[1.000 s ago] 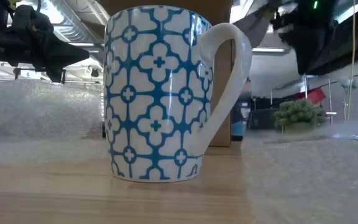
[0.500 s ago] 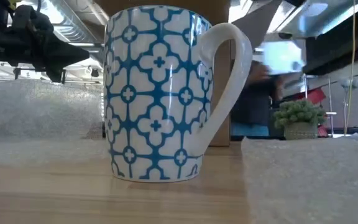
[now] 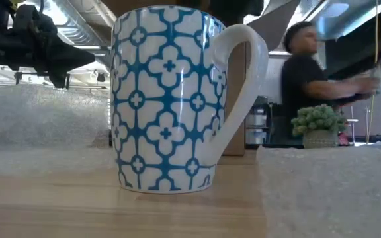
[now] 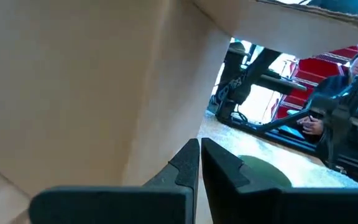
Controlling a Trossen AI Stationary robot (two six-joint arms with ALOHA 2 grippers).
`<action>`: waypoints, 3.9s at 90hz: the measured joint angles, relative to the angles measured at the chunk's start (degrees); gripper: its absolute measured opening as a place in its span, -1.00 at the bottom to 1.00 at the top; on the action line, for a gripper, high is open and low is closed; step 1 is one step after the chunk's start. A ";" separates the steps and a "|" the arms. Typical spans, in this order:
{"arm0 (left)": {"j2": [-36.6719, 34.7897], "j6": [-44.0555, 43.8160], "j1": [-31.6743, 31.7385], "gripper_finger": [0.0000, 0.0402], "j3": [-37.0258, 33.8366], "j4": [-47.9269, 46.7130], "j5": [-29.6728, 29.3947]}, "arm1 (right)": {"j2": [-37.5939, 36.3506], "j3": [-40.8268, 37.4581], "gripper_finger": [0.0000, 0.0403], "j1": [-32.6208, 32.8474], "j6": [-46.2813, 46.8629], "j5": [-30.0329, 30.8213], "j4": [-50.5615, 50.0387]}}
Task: Wrap mug
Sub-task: Wrap the bottom white blue floral mug glass
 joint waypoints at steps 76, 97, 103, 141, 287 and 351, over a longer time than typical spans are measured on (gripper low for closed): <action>0.01 -1.19 -0.02 -1.00 0.00 0.00 0.02 | 3.19 -0.15 -0.92 -0.51 -7.08 -5.26 -4.92; 0.00 -3.66 -0.07 -1.00 0.00 0.08 2.40 | -3.86 -0.11 -0.96 5.62 -2.87 -4.45 -14.71; 0.02 -4.12 -0.12 -1.00 -0.01 0.07 2.95 | -5.32 -0.59 -0.97 7.33 1.04 -3.41 -20.21; 0.12 0.80 -4.65 -1.00 1.99 0.50 0.30 | -31.27 -39.87 -0.99 9.91 26.11 3.34 -18.62; 2.27 -1.02 -5.25 -1.00 2.03 -4.80 -2.58 | -41.40 -42.74 0.03 5.31 26.56 3.35 -22.42; 2.27 -1.98 -5.25 -1.00 2.05 -4.83 -2.92 | -41.64 -60.14 -0.93 -7.34 8.26 -10.93 0.09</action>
